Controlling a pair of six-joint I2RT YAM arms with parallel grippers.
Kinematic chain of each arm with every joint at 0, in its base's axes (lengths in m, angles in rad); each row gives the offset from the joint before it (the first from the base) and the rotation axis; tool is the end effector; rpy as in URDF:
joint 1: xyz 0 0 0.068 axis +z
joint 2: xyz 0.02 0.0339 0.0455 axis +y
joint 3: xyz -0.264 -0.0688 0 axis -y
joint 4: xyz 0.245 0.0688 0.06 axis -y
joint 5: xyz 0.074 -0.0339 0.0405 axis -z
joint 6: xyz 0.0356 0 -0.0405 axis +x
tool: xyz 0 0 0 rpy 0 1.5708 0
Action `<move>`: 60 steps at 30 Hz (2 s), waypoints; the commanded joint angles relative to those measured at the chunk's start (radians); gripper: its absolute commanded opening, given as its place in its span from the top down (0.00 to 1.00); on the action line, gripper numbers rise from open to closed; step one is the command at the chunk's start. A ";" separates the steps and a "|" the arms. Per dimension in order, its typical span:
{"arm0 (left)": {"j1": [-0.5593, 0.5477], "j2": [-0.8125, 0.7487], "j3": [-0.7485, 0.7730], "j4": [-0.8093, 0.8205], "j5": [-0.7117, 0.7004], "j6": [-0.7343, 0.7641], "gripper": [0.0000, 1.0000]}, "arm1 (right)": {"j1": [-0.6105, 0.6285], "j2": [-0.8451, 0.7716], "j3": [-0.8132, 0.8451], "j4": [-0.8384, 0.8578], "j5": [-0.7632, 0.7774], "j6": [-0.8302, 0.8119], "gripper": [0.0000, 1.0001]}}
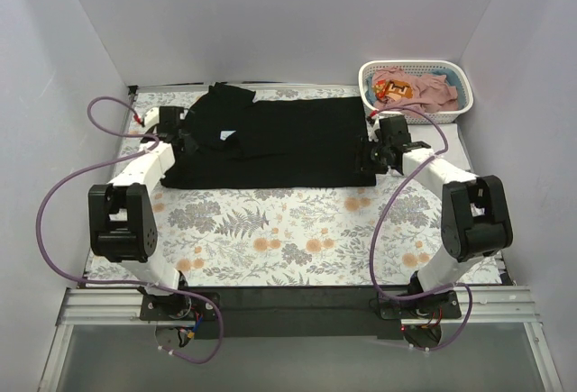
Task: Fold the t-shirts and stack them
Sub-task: Fold the tshirt
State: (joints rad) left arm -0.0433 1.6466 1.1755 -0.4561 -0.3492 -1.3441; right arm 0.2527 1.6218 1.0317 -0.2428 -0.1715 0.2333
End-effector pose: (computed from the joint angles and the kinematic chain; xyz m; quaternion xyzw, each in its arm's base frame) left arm 0.3502 -0.0030 0.2331 -0.6094 0.7102 -0.0724 0.3448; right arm 0.3314 0.0918 0.2100 -0.0399 0.9289 0.1640 0.3295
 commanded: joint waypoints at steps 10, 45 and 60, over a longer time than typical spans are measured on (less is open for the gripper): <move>0.152 0.097 -0.146 0.053 0.076 -0.047 0.58 | -0.108 0.127 -0.137 0.163 -0.129 0.097 0.46; 0.306 -0.043 -0.007 -0.099 0.159 -0.066 0.43 | -0.107 0.015 -0.121 0.033 -0.080 0.031 0.45; 0.085 0.136 -0.016 -0.047 0.210 0.013 0.52 | 0.040 0.098 -0.010 0.033 -0.010 0.028 0.46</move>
State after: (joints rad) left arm 0.0299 1.7481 1.1603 -0.5198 -0.1383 -1.3567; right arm 0.2913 1.6783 0.9943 -0.2008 -0.2291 0.2798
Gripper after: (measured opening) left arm 0.479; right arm 0.545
